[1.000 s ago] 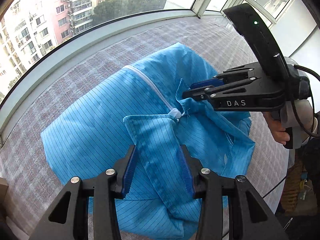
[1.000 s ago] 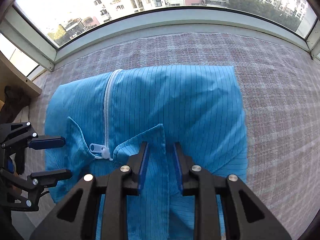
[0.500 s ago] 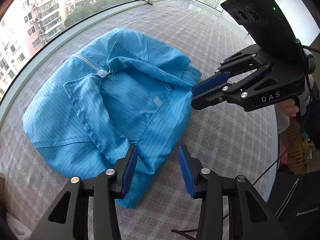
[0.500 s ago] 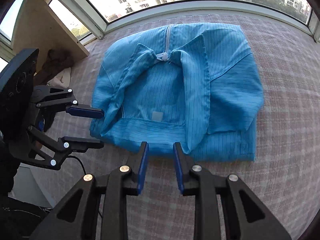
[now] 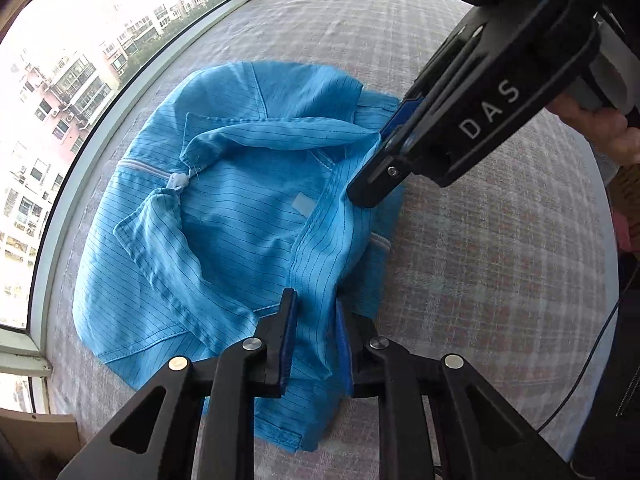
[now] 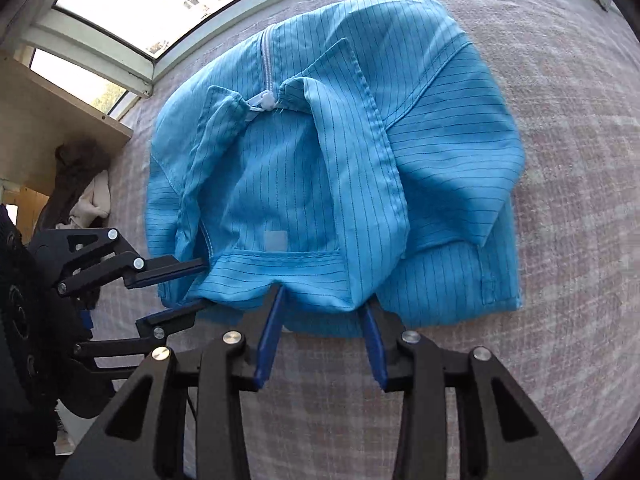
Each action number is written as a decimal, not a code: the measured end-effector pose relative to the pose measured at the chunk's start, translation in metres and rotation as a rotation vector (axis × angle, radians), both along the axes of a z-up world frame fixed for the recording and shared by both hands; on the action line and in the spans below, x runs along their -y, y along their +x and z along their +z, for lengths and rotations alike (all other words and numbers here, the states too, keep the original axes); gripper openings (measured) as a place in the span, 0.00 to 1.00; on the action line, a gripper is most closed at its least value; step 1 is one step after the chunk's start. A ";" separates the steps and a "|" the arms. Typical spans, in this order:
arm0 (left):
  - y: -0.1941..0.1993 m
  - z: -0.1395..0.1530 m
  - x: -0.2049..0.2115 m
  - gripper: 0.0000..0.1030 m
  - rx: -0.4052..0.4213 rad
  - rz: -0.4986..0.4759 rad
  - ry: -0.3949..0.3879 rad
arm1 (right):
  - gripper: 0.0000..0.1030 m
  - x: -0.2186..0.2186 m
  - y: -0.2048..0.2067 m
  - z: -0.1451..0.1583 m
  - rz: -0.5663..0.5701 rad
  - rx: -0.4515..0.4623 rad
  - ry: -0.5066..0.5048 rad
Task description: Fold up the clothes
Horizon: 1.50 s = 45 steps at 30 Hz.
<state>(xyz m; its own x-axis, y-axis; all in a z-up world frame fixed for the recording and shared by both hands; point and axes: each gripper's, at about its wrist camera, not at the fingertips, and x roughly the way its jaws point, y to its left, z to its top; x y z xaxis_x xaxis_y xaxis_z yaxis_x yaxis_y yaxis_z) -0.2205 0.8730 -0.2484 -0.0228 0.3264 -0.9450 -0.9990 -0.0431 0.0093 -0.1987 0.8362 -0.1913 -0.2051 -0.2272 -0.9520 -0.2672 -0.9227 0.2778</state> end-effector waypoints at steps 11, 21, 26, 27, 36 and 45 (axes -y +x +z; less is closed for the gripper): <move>-0.090 0.037 0.085 0.39 0.293 0.329 0.126 | 0.36 0.010 0.011 0.059 0.124 -0.100 0.251; -0.102 -0.001 0.063 0.38 0.368 0.354 0.118 | 0.36 -0.067 -0.019 0.004 -0.094 -0.078 0.201; -0.085 -0.018 0.069 0.38 0.352 0.368 0.058 | 0.36 -0.087 0.006 0.012 -0.147 -0.087 0.150; -0.086 -0.009 0.072 0.38 0.358 0.395 0.087 | 0.36 -0.092 0.011 0.024 -0.177 -0.138 0.147; -0.057 0.050 0.089 0.44 0.270 0.516 0.225 | 0.36 -0.064 -0.019 -0.005 -0.139 -0.131 0.158; -0.012 0.067 0.129 0.59 0.217 0.636 0.235 | 0.38 0.006 0.047 0.073 -0.193 -0.253 0.403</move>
